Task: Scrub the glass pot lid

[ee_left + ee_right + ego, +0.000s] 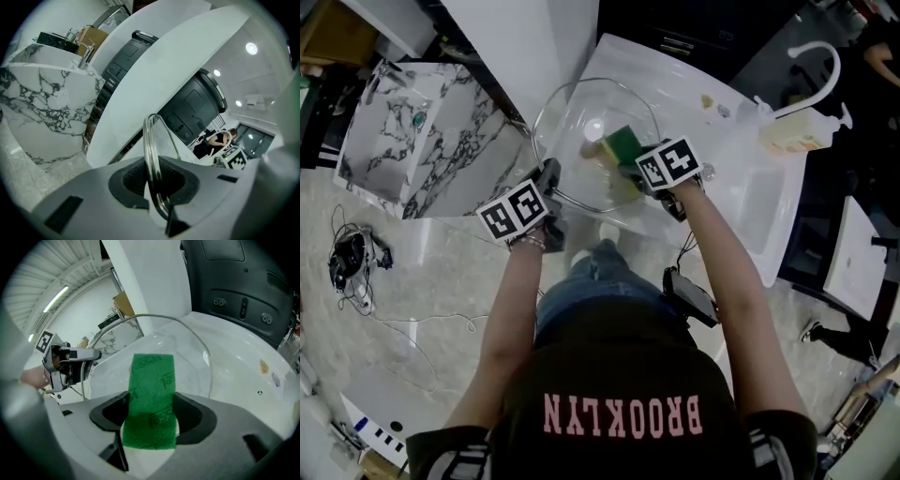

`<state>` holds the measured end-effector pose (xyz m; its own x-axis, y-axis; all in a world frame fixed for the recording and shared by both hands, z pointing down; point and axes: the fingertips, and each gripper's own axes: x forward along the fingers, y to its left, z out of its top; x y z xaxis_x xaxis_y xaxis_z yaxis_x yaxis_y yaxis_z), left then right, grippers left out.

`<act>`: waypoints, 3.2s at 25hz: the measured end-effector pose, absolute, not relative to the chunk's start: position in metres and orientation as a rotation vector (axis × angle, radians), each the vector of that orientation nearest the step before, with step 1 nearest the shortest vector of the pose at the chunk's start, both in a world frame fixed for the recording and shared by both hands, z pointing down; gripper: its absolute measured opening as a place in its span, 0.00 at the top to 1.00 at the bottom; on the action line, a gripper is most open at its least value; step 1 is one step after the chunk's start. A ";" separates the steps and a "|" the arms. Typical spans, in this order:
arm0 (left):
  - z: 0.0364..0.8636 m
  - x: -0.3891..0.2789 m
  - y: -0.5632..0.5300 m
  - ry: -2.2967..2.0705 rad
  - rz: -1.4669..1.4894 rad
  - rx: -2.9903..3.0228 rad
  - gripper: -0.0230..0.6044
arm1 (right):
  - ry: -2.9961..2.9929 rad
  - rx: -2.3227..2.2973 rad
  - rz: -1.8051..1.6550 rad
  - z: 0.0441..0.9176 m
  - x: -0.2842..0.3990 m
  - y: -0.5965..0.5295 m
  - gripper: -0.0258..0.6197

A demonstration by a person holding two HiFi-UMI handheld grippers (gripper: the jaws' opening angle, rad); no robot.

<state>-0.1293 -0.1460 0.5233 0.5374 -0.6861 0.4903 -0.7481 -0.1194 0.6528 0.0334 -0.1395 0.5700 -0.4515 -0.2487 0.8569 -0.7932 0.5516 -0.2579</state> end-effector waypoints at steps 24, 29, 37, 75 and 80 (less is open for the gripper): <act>0.518 -0.127 -0.146 -1.218 0.036 1.824 0.90 | -2.260 1.107 0.877 0.490 0.000 -0.170 0.52; 0.515 -0.125 -0.145 -1.221 0.027 1.838 0.90 | -2.249 1.005 0.912 0.498 -0.043 -0.155 0.51; 0.516 -0.125 -0.144 -1.209 0.007 1.829 0.90 | -2.162 0.968 0.781 0.519 -0.073 -0.154 0.50; 0.513 -0.135 -0.155 -1.256 0.049 1.825 0.91 | -1.963 0.992 0.810 0.560 0.006 -0.197 0.53; 0.513 -0.134 -0.156 -1.240 0.042 1.828 0.91 | -1.905 1.043 0.787 0.568 0.033 -0.204 0.53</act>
<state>-0.1336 -0.1557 0.5125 0.4970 -0.7258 0.4756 -0.7563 -0.0936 0.6475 0.0327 -0.2035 0.5678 -0.3322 -0.3713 0.8671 -0.8750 0.4645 -0.1363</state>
